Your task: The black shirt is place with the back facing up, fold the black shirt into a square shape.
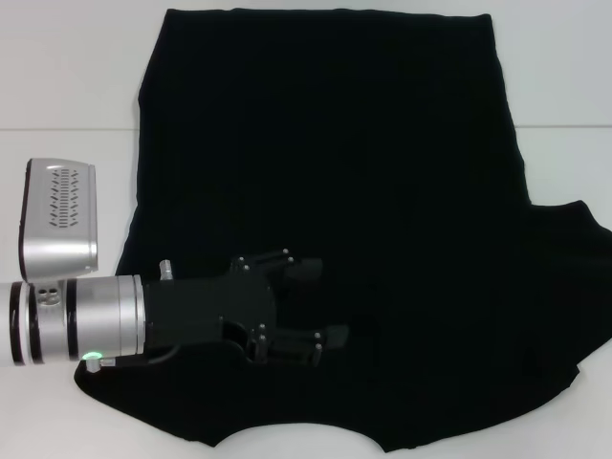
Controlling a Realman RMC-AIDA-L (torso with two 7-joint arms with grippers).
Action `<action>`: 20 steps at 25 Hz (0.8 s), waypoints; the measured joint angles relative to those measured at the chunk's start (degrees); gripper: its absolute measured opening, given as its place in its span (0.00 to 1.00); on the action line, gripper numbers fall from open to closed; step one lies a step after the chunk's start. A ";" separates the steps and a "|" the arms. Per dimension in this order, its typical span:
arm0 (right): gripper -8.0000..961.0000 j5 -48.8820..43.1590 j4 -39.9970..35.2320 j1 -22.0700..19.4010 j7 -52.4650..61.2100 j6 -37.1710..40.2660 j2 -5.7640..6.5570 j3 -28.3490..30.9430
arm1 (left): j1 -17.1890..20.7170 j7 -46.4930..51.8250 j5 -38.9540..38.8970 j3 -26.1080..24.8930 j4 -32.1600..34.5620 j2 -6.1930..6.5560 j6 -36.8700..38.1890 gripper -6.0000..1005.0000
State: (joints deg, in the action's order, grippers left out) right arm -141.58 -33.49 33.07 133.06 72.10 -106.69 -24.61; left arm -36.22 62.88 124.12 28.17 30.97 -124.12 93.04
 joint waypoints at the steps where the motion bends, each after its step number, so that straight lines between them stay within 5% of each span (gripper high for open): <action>1: 0.02 0.00 0.00 0.28 -0.43 -0.09 -0.01 0.01 | 0.01 0.11 -0.08 -0.02 -0.02 0.01 0.06 0.92; 20: 0.06 0.66 -0.05 6.79 -3.55 -1.07 -0.76 -0.61 | 0.08 1.22 -0.82 -0.13 -0.21 -0.03 -0.20 0.92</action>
State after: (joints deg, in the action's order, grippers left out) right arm -140.93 -33.54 39.85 129.51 71.03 -107.45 -25.22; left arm -36.14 64.11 123.30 28.04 30.76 -124.16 92.84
